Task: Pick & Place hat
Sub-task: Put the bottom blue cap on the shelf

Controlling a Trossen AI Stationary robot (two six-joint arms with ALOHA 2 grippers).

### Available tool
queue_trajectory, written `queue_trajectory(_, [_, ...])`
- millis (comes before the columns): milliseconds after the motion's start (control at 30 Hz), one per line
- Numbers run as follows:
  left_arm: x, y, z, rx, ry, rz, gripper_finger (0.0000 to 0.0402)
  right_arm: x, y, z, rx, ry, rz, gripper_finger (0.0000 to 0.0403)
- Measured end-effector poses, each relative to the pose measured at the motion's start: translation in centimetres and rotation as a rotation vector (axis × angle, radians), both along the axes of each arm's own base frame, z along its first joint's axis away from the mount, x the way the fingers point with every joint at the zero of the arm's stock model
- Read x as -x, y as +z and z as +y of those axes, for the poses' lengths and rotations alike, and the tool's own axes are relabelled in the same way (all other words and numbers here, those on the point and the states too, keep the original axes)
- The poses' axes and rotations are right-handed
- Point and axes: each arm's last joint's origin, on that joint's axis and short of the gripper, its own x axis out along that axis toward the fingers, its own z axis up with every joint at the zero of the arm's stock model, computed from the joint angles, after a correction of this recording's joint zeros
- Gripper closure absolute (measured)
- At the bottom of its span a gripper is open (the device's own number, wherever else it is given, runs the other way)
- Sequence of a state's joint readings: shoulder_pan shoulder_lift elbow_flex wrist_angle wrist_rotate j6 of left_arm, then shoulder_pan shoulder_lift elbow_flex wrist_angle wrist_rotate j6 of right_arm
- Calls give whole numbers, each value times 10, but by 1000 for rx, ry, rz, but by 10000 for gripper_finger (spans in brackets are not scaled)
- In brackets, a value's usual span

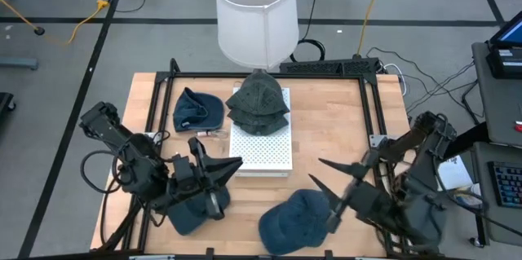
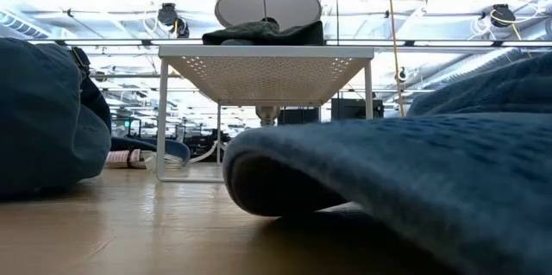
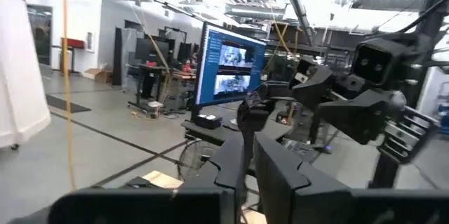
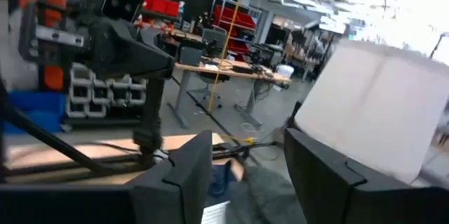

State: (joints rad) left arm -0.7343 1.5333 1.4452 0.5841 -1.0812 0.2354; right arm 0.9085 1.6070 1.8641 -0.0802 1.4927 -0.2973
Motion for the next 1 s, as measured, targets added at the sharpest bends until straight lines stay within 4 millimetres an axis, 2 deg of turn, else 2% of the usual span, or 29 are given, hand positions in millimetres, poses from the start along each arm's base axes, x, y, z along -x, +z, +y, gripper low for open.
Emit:
queue_trajectory(200, [4, -6, -10, 19, -49, 32, 307, 23, -1, 17, -144, 15, -85, 201])
queue_trajectory(300, [2, -13, -12, 52, -69, 59, 271, 26, -12, 24, -217, 36, -130, 183])
queue_trajectory(467, [0, -21, -15, 68, -145, 96, 230, 17, -52, 37, -273, 219, -115, 172])
queue_trajectory(633, [-1, -26, -17, 52, -216, 130, 210, 1, -109, 37, -393, 287, -84, 179])
queue_trajectory(833, [-1, -29, -19, 140, -236, 128, 202, -15, -163, 27, -763, 410, 22, 177])
queue_trajectory(1000, [2, -29, -22, 142, -248, 128, 203, -22, -195, 9, -1001, 343, 250, 175])
